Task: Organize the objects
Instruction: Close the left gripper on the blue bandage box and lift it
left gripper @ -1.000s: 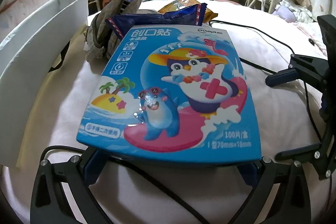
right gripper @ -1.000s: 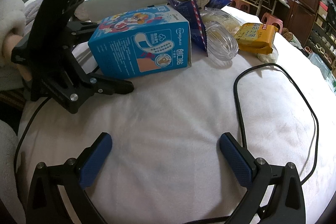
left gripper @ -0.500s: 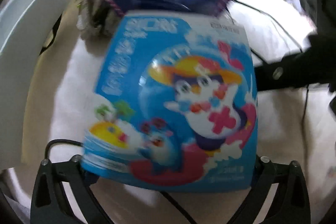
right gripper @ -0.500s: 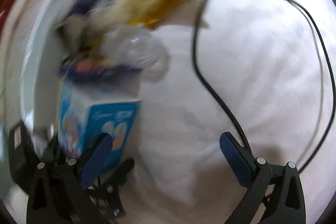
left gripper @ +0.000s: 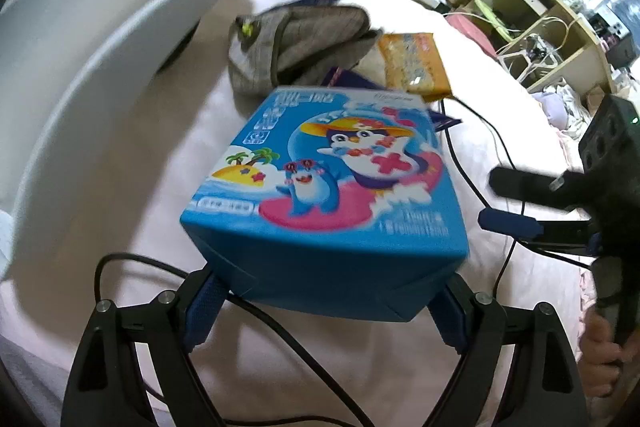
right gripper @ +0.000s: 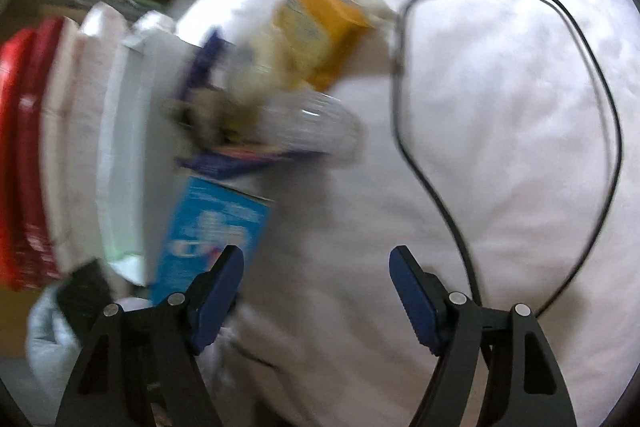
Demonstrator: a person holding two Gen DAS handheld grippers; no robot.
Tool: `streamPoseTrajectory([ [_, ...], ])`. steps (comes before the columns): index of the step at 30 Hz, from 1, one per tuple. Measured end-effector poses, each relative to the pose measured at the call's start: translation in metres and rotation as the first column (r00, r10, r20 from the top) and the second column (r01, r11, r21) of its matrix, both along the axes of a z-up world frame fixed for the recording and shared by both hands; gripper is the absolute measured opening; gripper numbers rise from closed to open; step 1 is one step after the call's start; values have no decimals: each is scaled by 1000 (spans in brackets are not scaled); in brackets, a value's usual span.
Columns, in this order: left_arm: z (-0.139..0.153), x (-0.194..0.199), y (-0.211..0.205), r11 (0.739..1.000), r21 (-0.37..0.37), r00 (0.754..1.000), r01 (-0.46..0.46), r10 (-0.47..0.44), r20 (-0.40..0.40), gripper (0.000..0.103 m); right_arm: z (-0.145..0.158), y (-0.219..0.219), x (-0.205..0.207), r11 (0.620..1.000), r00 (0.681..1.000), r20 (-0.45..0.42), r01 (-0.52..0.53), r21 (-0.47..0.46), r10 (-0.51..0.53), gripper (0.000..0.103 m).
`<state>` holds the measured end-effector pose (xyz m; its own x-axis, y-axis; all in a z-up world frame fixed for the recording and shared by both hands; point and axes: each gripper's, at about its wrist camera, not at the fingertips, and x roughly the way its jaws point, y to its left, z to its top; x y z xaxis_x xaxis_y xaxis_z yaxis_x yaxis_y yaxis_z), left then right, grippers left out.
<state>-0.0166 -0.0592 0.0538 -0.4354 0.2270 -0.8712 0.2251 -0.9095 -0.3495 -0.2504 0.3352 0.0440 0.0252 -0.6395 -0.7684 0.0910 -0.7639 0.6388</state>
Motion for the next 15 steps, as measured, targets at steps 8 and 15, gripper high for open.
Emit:
streamPoseTrajectory([
  [8,26,-22,18,990,-124,988,74,-90,-129,85,7,-26,-3,943,977,151,188,-275,-151,76],
  [15,41,-1,2,990,-105,976,99,-117,-185,84,-22,-3,2,829,902,349,388,-402,-253,76],
])
